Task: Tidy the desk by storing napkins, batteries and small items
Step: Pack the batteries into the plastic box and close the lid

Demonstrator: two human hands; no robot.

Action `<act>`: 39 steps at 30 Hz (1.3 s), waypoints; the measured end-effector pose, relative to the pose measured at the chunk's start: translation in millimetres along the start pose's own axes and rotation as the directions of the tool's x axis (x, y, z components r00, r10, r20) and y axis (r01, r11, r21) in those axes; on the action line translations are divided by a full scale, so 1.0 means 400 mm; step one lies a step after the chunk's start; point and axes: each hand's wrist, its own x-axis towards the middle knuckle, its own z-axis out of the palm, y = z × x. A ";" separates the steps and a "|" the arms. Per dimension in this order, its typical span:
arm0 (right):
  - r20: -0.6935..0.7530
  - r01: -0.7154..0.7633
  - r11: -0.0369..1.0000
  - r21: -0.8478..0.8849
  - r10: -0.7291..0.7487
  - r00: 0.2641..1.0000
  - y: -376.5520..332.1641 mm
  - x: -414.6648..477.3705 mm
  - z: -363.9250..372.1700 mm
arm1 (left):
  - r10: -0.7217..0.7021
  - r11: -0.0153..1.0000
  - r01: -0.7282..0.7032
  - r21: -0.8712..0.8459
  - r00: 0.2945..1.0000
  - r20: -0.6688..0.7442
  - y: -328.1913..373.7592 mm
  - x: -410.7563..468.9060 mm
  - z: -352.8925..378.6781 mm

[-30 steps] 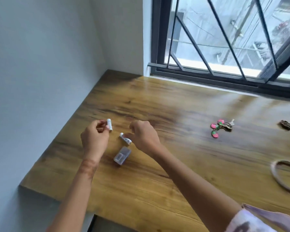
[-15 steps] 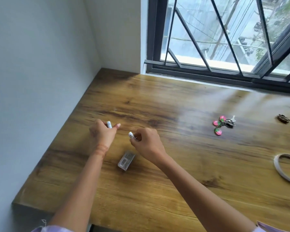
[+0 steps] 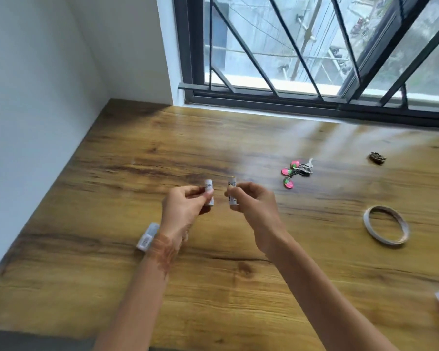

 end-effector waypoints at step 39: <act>0.395 0.310 0.406 -0.860 0.143 0.908 0.098 -0.273 -1.076 | 0.325 0.698 -0.494 0.519 0.864 0.385 -0.197 -0.521 0.863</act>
